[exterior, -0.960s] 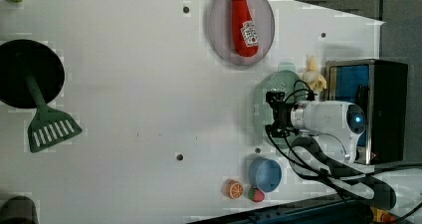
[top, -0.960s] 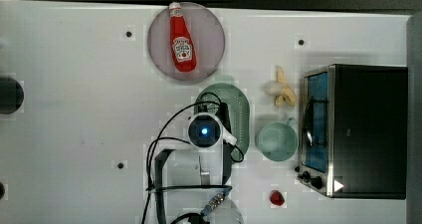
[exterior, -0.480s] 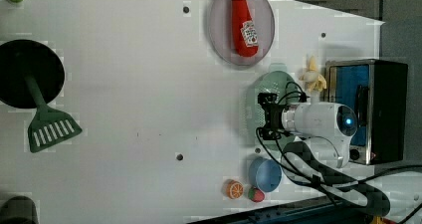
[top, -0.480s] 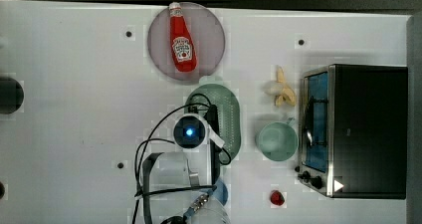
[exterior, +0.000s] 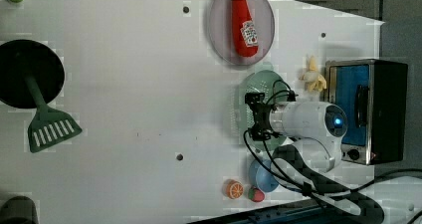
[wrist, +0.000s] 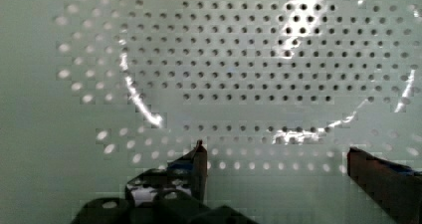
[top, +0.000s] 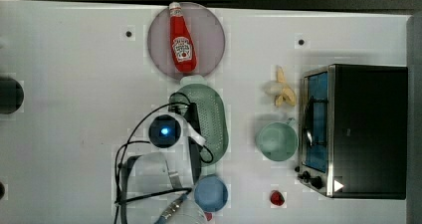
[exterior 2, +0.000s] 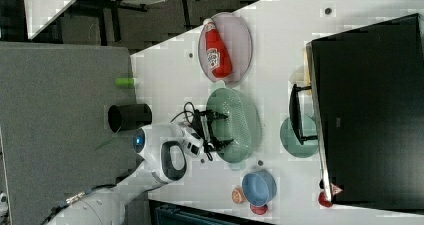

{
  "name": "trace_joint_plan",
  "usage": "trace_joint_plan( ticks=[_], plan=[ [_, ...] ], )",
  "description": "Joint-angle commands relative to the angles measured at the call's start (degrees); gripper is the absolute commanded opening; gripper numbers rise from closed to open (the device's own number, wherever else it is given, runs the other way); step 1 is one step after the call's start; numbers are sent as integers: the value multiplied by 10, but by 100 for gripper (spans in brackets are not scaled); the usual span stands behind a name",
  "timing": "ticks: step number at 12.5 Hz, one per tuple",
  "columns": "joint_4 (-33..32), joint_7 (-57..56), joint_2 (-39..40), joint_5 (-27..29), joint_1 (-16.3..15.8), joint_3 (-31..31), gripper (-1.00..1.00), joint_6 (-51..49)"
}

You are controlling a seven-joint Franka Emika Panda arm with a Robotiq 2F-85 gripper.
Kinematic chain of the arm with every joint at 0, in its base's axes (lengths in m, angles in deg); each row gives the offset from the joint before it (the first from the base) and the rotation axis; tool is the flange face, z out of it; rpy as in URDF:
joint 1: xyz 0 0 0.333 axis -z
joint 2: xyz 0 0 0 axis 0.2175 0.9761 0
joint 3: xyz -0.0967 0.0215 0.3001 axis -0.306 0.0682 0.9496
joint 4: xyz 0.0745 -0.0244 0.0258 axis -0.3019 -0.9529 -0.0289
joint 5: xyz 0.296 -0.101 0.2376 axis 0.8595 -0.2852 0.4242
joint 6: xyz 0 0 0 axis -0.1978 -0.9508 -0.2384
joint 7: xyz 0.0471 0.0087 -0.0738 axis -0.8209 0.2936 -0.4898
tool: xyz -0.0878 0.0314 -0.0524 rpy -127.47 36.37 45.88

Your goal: Drag strainer right to left.

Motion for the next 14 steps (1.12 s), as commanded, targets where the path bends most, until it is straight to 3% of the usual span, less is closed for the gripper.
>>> trace_joint_plan(
  ticks=[1, 14],
  plan=[
    [35, 65, 18, 18, -34, -2, 100, -23],
    [142, 158, 67, 83, -150, 3, 100, -86]
  ],
)
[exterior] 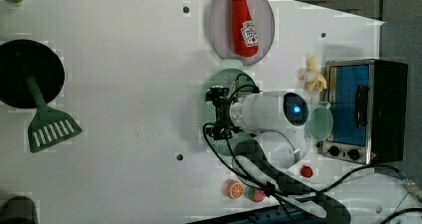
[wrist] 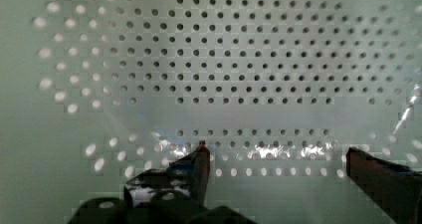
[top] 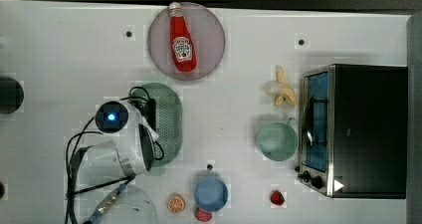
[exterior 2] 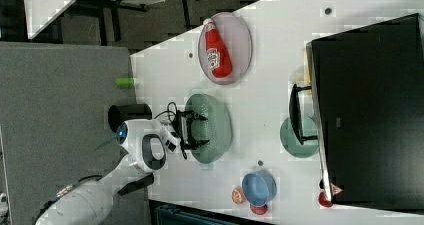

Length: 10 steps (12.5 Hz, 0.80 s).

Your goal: Drag strainer right to left.

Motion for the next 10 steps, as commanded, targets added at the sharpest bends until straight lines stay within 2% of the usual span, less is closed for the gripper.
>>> trace_joint_plan(
  ticks=[1, 10],
  plan=[
    [33, 56, 6, -9, -34, -1, 100, -18],
    [136, 146, 64, -8, -104, -1, 100, -47]
  ],
)
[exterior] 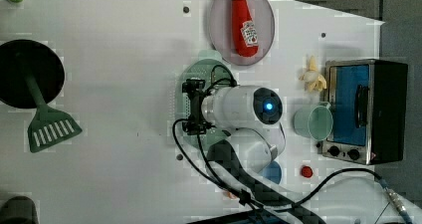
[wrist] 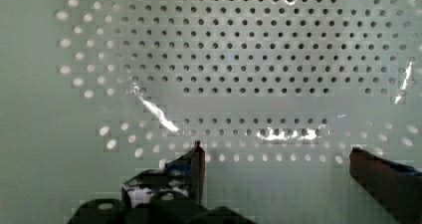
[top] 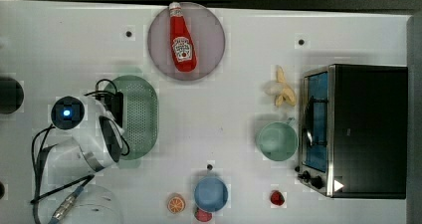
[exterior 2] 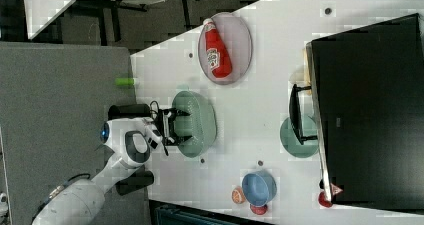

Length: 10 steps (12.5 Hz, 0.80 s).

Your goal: Drag strainer right to left.

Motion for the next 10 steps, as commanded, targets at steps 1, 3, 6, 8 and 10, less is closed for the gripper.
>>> trace_joint_plan(
  ticks=[1, 3, 6, 8, 10],
  plan=[
    [45, 56, 31, 2, -20, 20, 100, -18],
    [64, 75, 41, 2, -30, 20, 100, -23],
    [81, 77, 51, 6, -41, 20, 100, -24],
    [91, 77, 58, 23, -49, 20, 100, -24],
    [99, 78, 63, 33, -56, 20, 100, -24]
  ],
)
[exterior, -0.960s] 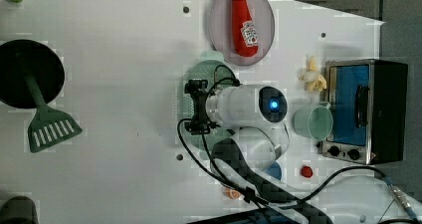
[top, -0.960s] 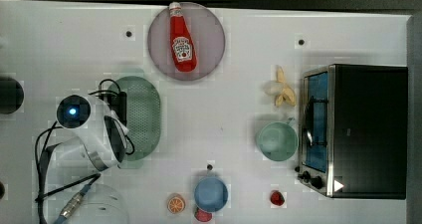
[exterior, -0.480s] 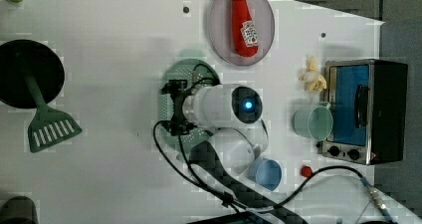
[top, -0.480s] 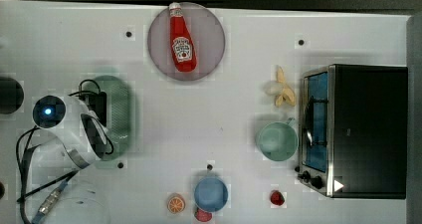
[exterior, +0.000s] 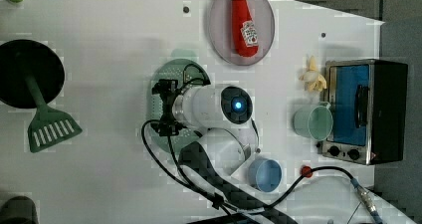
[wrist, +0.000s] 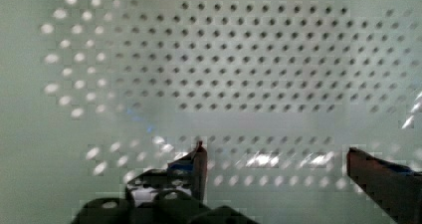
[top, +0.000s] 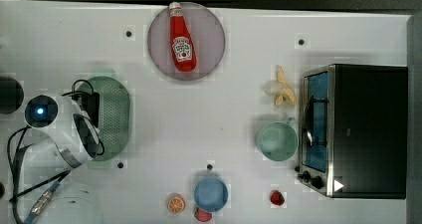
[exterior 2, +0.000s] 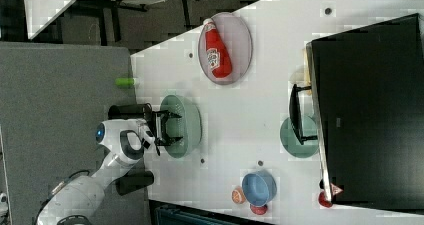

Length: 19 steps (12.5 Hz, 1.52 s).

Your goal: Drag strainer right to left.

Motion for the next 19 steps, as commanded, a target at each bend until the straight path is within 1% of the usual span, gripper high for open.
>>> trace_joint_plan(
  ticks=[1, 7, 8, 10, 14, 16, 19],
  plan=[
    [16, 33, 3, 16, -23, 6, 100, -8],
    [44, 38, 20, 26, -34, 4, 100, -6],
    [44, 34, 15, 23, -34, 1, 100, -6],
    [43, -9, -9, 23, -34, -10, 100, -40],
    [40, -152, -116, 21, -32, -69, 100, -175],
    [40, -235, -184, 19, -30, -121, 100, -240],
    [42, -419, -293, -6, -21, -215, 100, -349]
  ],
)
